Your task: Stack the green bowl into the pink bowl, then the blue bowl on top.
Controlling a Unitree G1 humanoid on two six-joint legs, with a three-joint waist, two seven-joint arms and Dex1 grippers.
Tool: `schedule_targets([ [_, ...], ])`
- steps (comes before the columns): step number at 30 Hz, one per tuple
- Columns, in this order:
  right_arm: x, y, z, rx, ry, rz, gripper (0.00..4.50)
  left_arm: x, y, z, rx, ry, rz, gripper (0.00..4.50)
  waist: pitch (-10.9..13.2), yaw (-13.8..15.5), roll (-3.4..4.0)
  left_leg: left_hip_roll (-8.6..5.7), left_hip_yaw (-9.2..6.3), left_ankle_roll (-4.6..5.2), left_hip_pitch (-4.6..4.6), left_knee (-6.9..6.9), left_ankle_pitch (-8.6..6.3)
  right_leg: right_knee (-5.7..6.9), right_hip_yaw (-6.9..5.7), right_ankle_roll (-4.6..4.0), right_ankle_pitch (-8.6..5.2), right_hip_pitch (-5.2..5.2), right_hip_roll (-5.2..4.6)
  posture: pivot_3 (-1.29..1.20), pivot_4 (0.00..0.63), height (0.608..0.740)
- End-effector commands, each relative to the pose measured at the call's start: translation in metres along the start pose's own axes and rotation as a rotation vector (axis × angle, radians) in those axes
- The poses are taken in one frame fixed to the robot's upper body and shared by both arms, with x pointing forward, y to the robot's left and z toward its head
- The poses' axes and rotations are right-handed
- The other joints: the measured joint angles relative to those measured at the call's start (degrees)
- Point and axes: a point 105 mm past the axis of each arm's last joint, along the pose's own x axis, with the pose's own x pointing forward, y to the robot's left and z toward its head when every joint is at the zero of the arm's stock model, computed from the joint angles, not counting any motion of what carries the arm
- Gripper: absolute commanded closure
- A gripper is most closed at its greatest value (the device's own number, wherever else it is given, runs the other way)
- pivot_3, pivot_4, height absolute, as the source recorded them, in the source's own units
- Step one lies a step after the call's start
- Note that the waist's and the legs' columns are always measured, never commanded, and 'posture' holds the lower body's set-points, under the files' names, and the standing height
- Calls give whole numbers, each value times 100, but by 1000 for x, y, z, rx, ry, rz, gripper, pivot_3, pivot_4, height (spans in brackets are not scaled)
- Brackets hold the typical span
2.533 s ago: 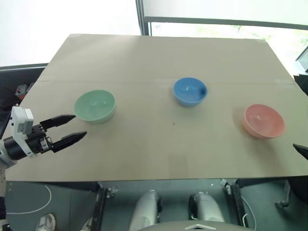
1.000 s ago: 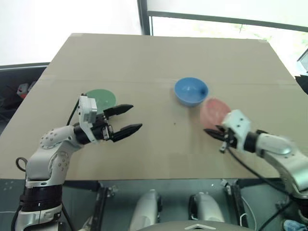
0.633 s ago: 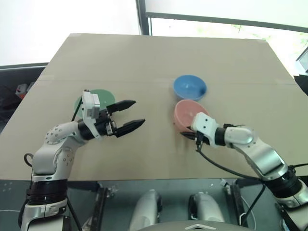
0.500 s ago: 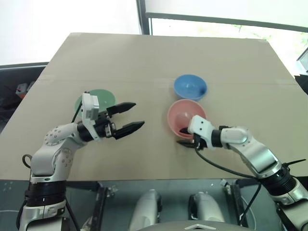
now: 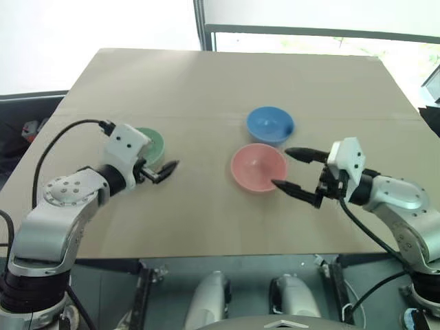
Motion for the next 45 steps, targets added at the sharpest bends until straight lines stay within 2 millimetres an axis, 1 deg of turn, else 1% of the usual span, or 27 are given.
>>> schedule_targets([
  [1, 1, 1, 15, -50, -53, 12, 658, -3, 11, 2, 44, 94, 122, 0, 1, 7, -1, 0, 0, -1, -1, -1, 1, 0, 0, 0, 0, -1, 1, 0, 150, 740],
  [4, 7, -1, 16, -61, -61, 23, 658, 2, 16, -3, 71, 183, 158, 0, 2, 6, -3, -4, 3, -1, -4, -5, 1, -3, 2, 0, 0, -2, 0, 0, 150, 740],
  [7, 12, -2, 18, -71, -79, 42, 658, 9, 14, -11, 93, 262, 155, 0, 3, 16, -3, -5, 2, -1, -7, -6, 1, -6, 0, 0, 0, -3, 0, 0, 150, 740],
  [12, 18, -1, 20, -86, -90, 67, 658, 19, 9, -21, 131, 324, 126, 0, 3, 6, -4, -5, 3, -1, -8, -9, 1, -4, 0, 0, 0, -4, 0, 0, 150, 740],
  [13, 19, 0, 21, -87, -91, 71, 632, 20, 7, -22, 136, 328, 114, 506, 4, 7, -5, -5, 3, -1, -8, -10, 1, -4, 0, 0, 0, -5, 0, 0, 150, 740],
  [14, 19, 0, 21, -89, -92, 74, 632, 22, 6, -22, 138, 328, 108, 671, 4, 10, -5, -4, 3, -1, -10, -11, 1, -4, 0, 0, 0, -6, 0, 0, 150, 740],
  [15, 19, 0, 22, -90, -92, 75, 632, 24, 6, -22, 141, 328, 106, 1038, 4, 12, -5, -4, 3, -1, -11, -11, 1, -4, 0, 0, 0, -6, 0, 0, 150, 740],
  [16, 19, 0, 22, -90, -93, 74, 632, 25, 5, -23, 147, 333, 100, 1539, 4, 14, -6, -4, 2, -1, -12, -11, 1, -5, -1, 0, 0, -7, 0, 0, 150, 740],
  [18, 18, 0, 22, -90, -92, 70, 632, 27, 7, -27, 155, 344, 104, 2399, 4, 12, -6, -5, 2, -1, -12, -10, 1, -5, -2, 0, 0, -6, -1, 0, 150, 740],
  [19, 17, 1, 22, -91, -90, 69, 632, 28, 7, -28, 163, 345, 106, 2950, 5, 11, -6, -5, 3, -1, -12, -10, 1, -5, -1, 0, 0, -6, -1, 0, 150, 740],
  [22, 15, 2, 20, -85, -81, 63, 632, 32, 7, -28, 173, 331, 99, 4198, 5, 11, -6, -4, 4, -1, -13, -11, 1, -5, -1, 0, 0, -9, 0, 0, 150, 740],
  [23, 15, 3, 19, -85, -77, 62, 632, 34, 6, -26, 175, 314, 90, 4403, 5, 14, -6, -4, 4, -1, -13, -11, 1, -4, -1, 0, 0, -10, 0, 0, 150, 740],
  [25, 14, 4, 18, -81, -73, 58, 632, 37, -3, -14, 163, 241, 31, 4403, 5, 14, -6, -5, 4, -1, -13, -11, 1, -5, -1, 0, 0, -10, -1, 0, 150, 740],
  [26, 13, 4, 17, -77, -70, 51, 632, 39, -13, -5, 174, 187, -46, 4403, 5, 23, -6, -5, 4, -1, -13, -10, 1, -4, -1, 0, 0, -10, -2, 0, 150, 740],
  [27, 12, 3, 16, -76, -66, 45, 632, 40, -24, 2, 177, 154, -139, 4403, 5, 32, -9, -6, 4, -1, -14, -10, 1, -5, -1, 0, 0, -10, -3, 0, 150, 740],
  [28, 10, 3, 15, -74, -63, 37, 632, 39, -39, 14, 199, 82, -261, 4403, 5, 31, -9, -5, 2, -1, -16, -9, 1, -6, -5, 0, 0, -9, -4, 0, 150, 740],
  [29, 10, 3, 15, -74, -61, 31, 632, 37, -48, 21, 217, 37, -342, 4403, 5, 29, -9, -5, 3, -1, -17, -7, 1, -7, -4, 0, 0, -10, -4, 0, 150, 740],
  [31, 8, 1, 14, -69, -57, 14, 632, 28, -72, 37, 237, -81, -537, 4403, 6, 26, -8, -6, 3, -1, -18, -6, 1, -9, -5, 0, 0, -10, -5, 0, 150, 740],
  [33, 2, -1, 12, -64, -47, -20, 632, 23, -78, 53, 255, -167, -591, 4403, 6, 10, -8, -5, 6, -1, -17, -7, 1, -10, -3, -1, 0, -11, -6, 0, 150, 740],
  [35, -10, -4, 8, -60, -27, -76, 632, 17, -88, 74, 298, -271, -663, 4403, 7, 14, -8, -5, 6, -1, -17, -8, 1, -9, -2, -1, 0, -11, -4, 0, 150, 740],
  [37, -20, -6, 6, -62, -5, -126, 632, 10, -98, 87, 314, -332, -753, 4403, 6, 31, -9, -6, 3, -1, -22, -6, 1, -7, -7, -1, 0, -10, -3, 0, 150, 740],
  [41, -38, -10, 2, -67, 33, -230, 632, 10, -119, 98, 419, -405, -895, 4403, 6, 38, -8, -15, 6, 1, -18, -2, 1, -8, -3, 1, 0, -6, -5, 0, 150, 740],
  [45, -53, -7, 0, -61, 60, -304, 632, 24, -131, 103, 497, -439, -965, 4403, 6, 34, -8, -27, 5, 2, -15, 3, 1, -5, -1, 1, 0, -3, -1, 0, 150, 740],
])
